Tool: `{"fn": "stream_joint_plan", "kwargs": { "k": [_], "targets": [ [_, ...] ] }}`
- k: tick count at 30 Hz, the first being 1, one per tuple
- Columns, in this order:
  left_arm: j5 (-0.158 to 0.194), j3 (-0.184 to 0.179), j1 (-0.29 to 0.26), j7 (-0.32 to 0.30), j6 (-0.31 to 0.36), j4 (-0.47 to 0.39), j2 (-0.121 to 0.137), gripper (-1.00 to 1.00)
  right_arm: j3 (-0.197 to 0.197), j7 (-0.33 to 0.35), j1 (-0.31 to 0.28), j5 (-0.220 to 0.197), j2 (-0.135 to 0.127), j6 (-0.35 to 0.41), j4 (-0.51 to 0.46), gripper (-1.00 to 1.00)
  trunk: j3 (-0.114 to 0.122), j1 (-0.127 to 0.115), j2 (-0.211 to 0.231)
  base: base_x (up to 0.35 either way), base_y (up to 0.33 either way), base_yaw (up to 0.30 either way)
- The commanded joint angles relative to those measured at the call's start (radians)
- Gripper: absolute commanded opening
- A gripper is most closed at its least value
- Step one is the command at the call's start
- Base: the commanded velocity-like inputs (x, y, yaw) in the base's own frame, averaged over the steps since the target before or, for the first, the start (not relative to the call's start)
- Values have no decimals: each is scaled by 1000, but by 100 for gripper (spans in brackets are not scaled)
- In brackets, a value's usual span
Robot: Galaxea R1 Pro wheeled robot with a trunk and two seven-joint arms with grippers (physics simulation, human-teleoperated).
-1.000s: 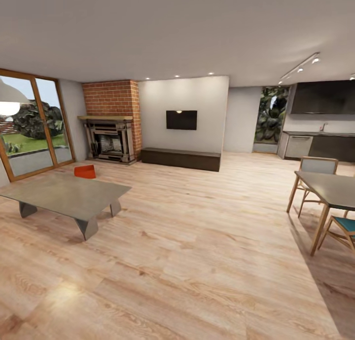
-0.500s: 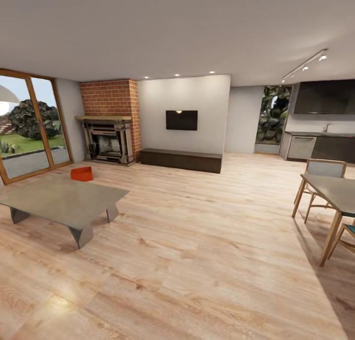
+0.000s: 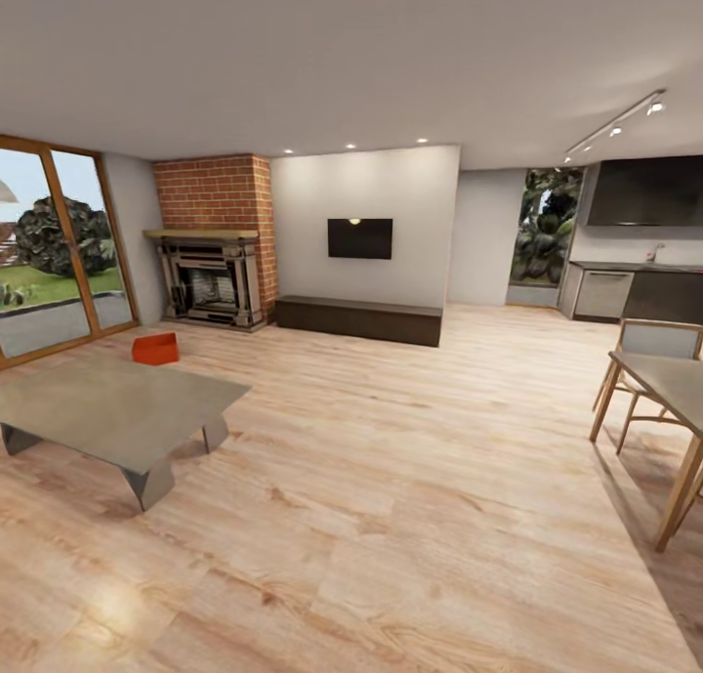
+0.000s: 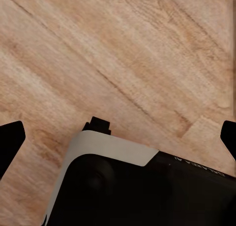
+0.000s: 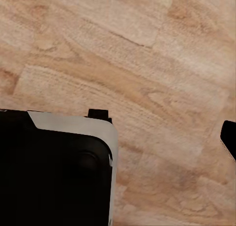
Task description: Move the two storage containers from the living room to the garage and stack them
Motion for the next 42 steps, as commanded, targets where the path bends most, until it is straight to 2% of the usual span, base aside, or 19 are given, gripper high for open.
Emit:
{"fn": "stream_joint_plan", "kwargs": {
  "k": [1,42],
  "targets": [
    [5,-4,-1,2,-2,0,0,100,8,-1,-1,-7,1,-4,3,100,-1,1,-1,326,0,0],
    [5,-4,-1,2,-2,0,0,100,8,-1,-1,-7,1,-4,3,100,-1,1,-1,327,0,0]
  ]
}}
